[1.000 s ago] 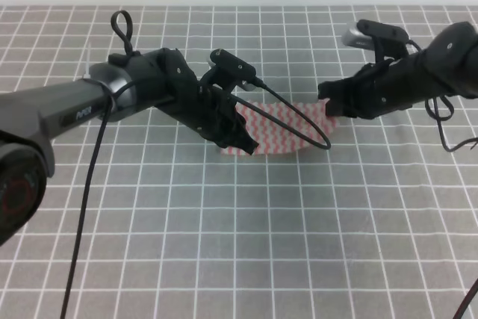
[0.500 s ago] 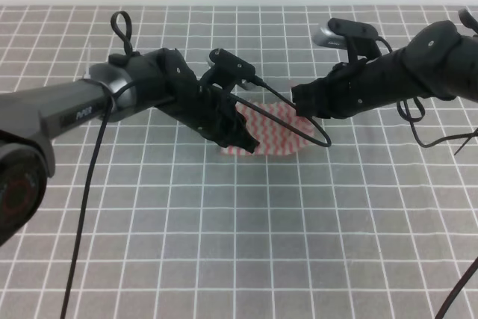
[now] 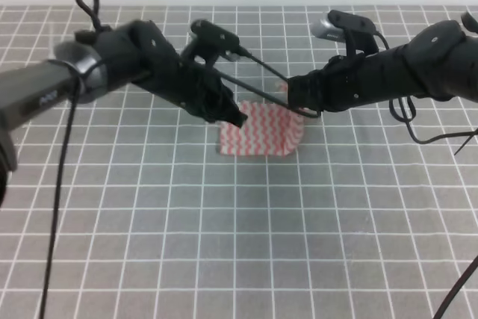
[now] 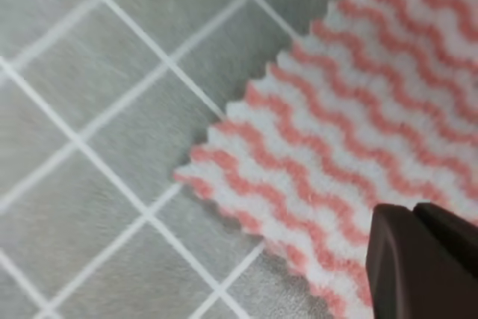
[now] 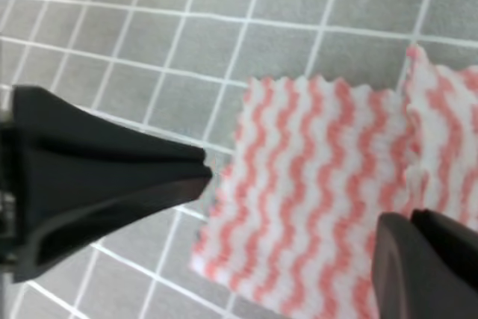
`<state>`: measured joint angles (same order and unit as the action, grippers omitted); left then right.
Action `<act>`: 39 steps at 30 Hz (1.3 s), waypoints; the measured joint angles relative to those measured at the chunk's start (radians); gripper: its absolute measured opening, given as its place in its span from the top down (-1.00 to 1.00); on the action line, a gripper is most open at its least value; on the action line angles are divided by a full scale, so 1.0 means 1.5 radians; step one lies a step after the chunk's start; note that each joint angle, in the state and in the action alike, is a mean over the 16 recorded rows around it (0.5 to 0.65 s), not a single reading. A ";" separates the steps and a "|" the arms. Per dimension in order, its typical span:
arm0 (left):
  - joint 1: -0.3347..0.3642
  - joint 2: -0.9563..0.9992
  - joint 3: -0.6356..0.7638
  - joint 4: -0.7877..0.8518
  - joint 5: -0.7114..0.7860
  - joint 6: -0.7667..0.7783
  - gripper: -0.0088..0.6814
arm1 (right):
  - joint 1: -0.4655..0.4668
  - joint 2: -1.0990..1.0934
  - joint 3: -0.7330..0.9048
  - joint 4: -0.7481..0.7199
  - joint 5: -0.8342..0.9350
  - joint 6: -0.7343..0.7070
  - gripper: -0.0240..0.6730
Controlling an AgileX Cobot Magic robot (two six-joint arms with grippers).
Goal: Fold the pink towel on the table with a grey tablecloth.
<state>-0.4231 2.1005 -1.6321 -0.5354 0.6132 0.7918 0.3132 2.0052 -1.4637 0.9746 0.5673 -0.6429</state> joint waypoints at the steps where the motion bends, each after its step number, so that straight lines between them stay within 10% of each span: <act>1: 0.004 -0.006 0.000 0.000 0.005 0.000 0.97 | 0.000 0.000 0.000 0.010 0.000 -0.008 0.98; 39: 0.092 -0.125 0.001 -0.003 0.131 -0.003 0.97 | 0.069 0.111 -0.133 0.176 -0.011 -0.082 0.98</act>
<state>-0.2843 1.9124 -1.6310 -0.5393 0.8092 0.7879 0.4174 2.1718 -1.6633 1.2391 0.5506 -0.7655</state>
